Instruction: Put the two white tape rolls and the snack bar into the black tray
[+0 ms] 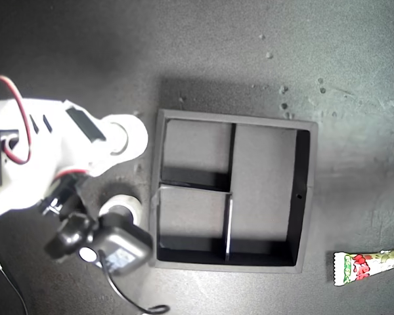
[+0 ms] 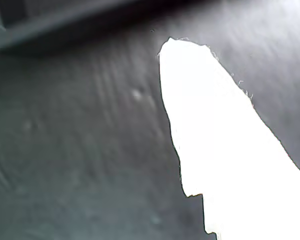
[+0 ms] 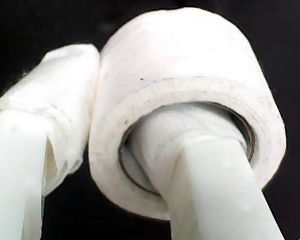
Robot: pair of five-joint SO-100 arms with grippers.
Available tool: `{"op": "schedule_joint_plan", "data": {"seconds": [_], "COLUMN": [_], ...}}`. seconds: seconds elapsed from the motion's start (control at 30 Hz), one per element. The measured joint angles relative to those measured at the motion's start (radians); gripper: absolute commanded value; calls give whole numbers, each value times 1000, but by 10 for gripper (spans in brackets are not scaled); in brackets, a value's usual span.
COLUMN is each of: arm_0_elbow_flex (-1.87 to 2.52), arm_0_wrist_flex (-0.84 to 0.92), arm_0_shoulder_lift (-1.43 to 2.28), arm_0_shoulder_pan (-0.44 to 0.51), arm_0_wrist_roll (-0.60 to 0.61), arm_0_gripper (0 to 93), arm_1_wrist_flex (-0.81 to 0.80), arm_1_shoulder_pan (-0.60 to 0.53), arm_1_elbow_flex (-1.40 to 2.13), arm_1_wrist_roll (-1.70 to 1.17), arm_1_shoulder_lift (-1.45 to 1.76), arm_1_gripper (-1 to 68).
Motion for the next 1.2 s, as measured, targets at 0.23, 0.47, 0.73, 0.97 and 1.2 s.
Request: {"op": "schedule_joint_plan", "data": {"seconds": [0.23,0.47,0.73,0.97,1.2], "arm_0_elbow_flex": [-212,-537,-1080,-1120,-1178], "arm_0_wrist_flex": [66,213,414,419,419], "arm_0_shoulder_lift": [-172,-449,-862,-959,-1026], "arm_0_shoulder_pan": [37,74,106,112,166], "arm_0_wrist_roll": [6,0,-6,-23,-57], "arm_0_gripper": [1,1,1,1,1], "arm_1_wrist_flex": [213,235,31,-132,-403], "arm_1_shoulder_pan": [-252,-456,-515,-552,-627], "arm_1_elbow_flex": [14,92,202,218,387], "arm_1_wrist_roll": [109,779,770,673,704], "arm_1_shoulder_lift": [-23,-25,-40,-126,-152], "arm_1_gripper": [296,297,349,390,392]}}
